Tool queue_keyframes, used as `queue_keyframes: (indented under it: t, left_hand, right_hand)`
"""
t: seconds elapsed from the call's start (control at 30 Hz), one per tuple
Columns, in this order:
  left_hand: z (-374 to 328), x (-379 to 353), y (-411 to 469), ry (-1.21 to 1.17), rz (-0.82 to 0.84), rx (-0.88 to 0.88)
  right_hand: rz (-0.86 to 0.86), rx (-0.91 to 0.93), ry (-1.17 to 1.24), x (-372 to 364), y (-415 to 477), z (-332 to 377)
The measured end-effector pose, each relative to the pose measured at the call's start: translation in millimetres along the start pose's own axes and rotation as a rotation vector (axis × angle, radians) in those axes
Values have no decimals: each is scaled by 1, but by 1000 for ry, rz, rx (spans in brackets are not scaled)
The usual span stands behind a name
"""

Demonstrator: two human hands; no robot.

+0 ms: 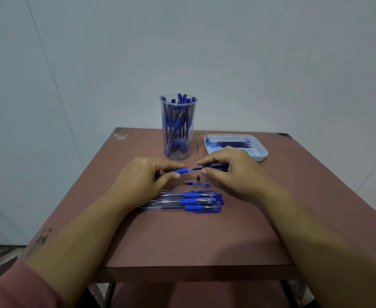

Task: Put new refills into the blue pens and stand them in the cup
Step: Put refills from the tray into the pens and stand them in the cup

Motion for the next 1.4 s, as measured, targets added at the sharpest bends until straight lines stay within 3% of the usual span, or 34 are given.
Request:
queue_keyframes:
  t: [0.13, 0.4, 0.7, 0.93, 1.4]
  left_hand:
    - [0, 0, 0, 1, -3, -2]
    - [10, 6, 2, -1, -26, 52]
    - [7, 7, 1, 5, -41, 44]
    - [8, 7, 0, 1, -40, 53]
    - [19, 4, 3, 14, -43, 89]
  right_hand:
    - [32, 20, -24, -5, 2, -2]
    - [-55, -146, -83, 20, -10, -72]
    - [53, -121, -205, 5, -2, -81]
    - [-61, -131, -162, 31, 8, -83]
    - [231, -328, -249, 21, 59, -146]
Point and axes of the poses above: each hand's wrist, its own y-axis towards the middle knuckle, its own x-axis out of the back of the hand, z = x × y, the point moved 10 cm from there along y, towards the middle knuckle, and after that the axes turned 7 degrees about x, right-handed, at the moved point
